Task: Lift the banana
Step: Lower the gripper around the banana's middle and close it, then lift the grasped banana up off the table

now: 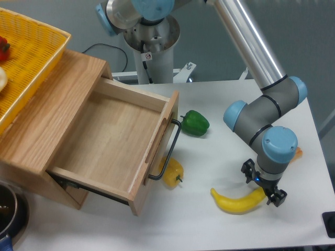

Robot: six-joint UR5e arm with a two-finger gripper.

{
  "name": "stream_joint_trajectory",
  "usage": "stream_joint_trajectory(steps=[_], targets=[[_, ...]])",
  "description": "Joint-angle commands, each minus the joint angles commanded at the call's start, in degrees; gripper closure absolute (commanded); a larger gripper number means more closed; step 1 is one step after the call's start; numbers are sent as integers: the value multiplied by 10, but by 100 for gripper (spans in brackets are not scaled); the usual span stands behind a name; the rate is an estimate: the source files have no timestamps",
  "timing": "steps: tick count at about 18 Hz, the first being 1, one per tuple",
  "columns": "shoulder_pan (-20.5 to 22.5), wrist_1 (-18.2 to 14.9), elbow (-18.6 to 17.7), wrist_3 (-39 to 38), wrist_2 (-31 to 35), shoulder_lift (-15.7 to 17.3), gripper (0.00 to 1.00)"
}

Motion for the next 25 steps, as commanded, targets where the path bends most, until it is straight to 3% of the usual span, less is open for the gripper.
stream_joint_trajectory(steps=[4,6,7,12,20,25], targets=[[0,0,-4,0,0,1,38],[0,5,-4,1,0,1,58],[0,6,-4,1,0,1,63],[0,7,-4,1,0,3,81],[2,-2,-5,1,-1,43,86],[5,-71,-11,0,1,87,86]])
